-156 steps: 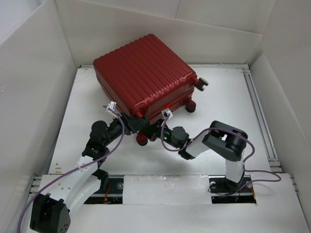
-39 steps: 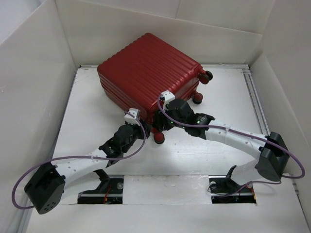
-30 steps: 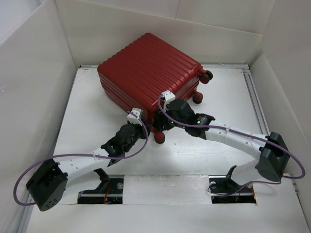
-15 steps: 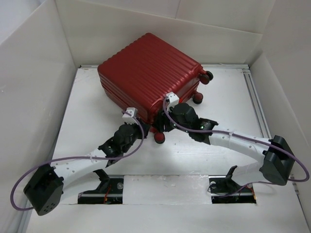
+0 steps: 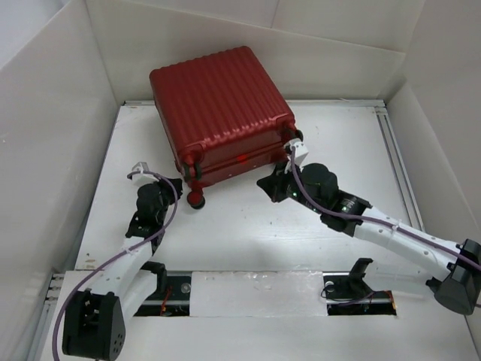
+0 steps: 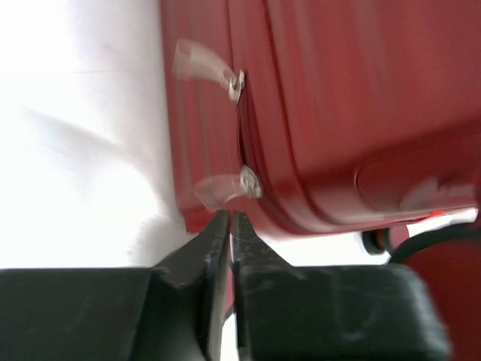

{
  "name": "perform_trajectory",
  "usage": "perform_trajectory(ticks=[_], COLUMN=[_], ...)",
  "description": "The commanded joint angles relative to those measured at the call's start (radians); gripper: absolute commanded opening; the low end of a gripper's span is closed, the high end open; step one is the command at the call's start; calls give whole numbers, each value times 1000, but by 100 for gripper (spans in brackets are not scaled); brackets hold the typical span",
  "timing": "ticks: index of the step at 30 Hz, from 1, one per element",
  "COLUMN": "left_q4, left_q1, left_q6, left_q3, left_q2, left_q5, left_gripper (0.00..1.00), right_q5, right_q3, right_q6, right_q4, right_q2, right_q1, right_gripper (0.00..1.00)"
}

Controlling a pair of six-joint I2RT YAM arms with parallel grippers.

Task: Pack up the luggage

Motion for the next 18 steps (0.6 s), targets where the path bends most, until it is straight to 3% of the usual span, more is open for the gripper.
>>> perform_trajectory(ticks=[1, 3, 5, 6, 10, 18], left_q4=[41, 41, 41, 41, 59, -65], left_q1=[-20, -40, -40, -40, -40, -40], left_q6=[-5, -5, -5, -5, -15, 41], left_q3=[-16, -27, -53, -68, -96, -70], left_q2=[-37, -60, -94, -103, -158, -225], left_q5=[-73, -61, -7, 17, 132, 7], left_gripper=[0, 0, 0, 0, 0, 0], right_q5=[6, -11, -25, -25, 9, -2], right_q3=[-16, 31, 94, 118, 261, 536], right_q6=[-7, -21, -30, -40, -58, -49], right_q4=[-33, -33, -23, -23, -13, -13], right_q2=[22, 69, 109, 158, 294, 580], right_q1=[21, 45, 84, 98, 142, 154], right_gripper=[0, 19, 49, 71, 100, 100])
